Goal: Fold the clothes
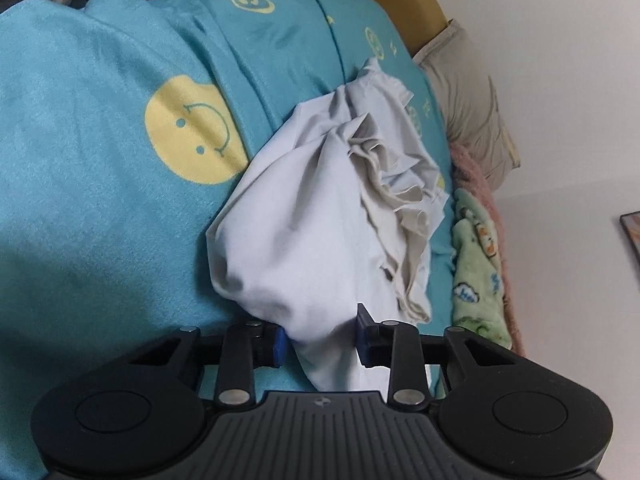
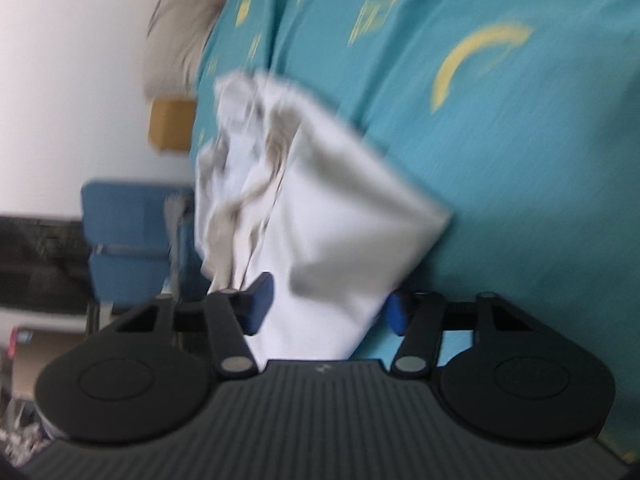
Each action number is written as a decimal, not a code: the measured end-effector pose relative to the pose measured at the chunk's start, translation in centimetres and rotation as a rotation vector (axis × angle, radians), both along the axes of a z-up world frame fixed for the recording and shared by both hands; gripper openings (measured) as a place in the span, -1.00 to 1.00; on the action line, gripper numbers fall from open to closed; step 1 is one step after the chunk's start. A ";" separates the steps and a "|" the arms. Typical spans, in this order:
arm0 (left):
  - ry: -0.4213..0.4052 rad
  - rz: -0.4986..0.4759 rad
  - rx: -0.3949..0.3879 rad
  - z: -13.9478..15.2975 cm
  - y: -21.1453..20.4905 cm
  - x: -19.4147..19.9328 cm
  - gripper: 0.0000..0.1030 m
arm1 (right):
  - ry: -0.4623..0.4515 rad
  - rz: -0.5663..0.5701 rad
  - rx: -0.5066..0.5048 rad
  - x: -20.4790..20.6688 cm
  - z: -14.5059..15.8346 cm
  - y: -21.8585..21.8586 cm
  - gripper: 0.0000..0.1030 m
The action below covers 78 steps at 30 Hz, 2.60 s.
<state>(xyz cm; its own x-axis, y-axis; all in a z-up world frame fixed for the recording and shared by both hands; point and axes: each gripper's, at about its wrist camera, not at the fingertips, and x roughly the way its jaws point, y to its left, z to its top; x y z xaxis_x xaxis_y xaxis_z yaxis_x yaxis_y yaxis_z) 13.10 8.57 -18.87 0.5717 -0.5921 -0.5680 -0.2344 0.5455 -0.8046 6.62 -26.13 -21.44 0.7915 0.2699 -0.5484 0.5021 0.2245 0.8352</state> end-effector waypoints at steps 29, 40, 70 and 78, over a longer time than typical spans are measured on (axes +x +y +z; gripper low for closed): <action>-0.375 -0.043 0.209 17.5 -1.4 -5.7 -0.76 | -0.130 0.165 -0.311 -2.1 17.9 0.6 -0.82; -0.366 -0.107 0.233 22.9 0.2 -18.7 -0.75 | -0.167 0.160 -0.351 -15.1 23.4 2.6 -0.81; -0.250 -0.049 0.352 7.7 -5.2 6.7 -0.72 | -0.119 0.196 -0.210 7.1 5.8 -4.3 -0.76; -0.303 -0.109 0.363 6.5 -5.7 6.8 -0.30 | -0.156 0.174 -0.157 6.9 5.9 -4.1 0.62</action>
